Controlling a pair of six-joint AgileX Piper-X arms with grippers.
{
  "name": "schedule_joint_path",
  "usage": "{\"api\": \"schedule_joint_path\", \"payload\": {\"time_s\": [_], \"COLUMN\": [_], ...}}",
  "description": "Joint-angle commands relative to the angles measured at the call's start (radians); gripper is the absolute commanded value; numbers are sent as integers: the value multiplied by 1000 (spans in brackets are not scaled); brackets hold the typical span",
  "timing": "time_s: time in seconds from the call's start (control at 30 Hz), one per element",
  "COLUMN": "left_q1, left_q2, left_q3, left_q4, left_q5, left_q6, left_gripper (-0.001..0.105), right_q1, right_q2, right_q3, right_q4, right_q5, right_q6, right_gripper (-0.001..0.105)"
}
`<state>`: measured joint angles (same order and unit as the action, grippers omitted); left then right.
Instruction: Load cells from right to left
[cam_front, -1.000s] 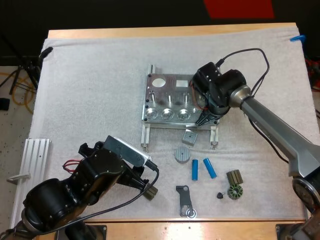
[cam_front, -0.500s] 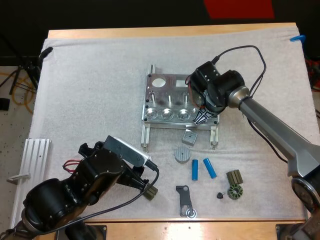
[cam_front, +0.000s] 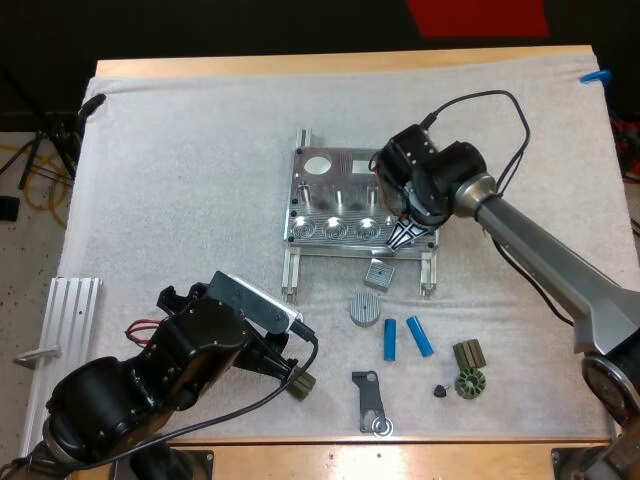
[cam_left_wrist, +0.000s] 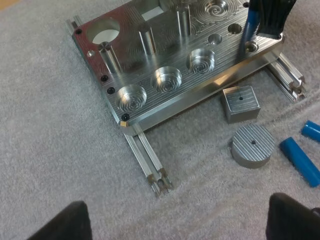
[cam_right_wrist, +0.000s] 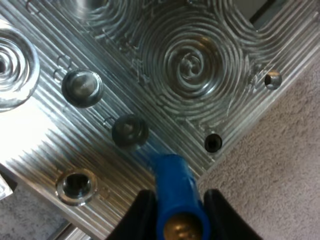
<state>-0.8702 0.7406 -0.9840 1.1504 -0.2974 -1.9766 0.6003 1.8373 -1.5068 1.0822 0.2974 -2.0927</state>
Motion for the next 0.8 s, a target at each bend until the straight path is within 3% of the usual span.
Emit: {"api": "schedule_joint_path", "payload": {"time_s": [0.0, 0.33, 0.43, 0.6, 0.77], "left_q1": [0, 0, 0, 0, 0], "left_q2": [-5, -5, -5, -5, -5], "left_q3": [-11, -11, -11, -11, -11], "left_q4": [-3, -3, -3, -3, -3], "left_q5": [-13, -13, -13, -13, -13], "left_q6": [0, 0, 0, 0, 4], "left_gripper": [69, 69, 69, 69, 69], "right_q1": [-20, -37, -38, -38, -38], "right_q2": [7, 7, 7, 7, -4], "right_q3": [-3, -3, -3, -3, -3], "right_q4": [-5, 18, 24, 24, 15], "right_q5": [116, 127, 127, 102, 102], "right_q6": [-7, -7, 2, 20, 30], "right_gripper": [15, 15, 21, 40, 42]}}
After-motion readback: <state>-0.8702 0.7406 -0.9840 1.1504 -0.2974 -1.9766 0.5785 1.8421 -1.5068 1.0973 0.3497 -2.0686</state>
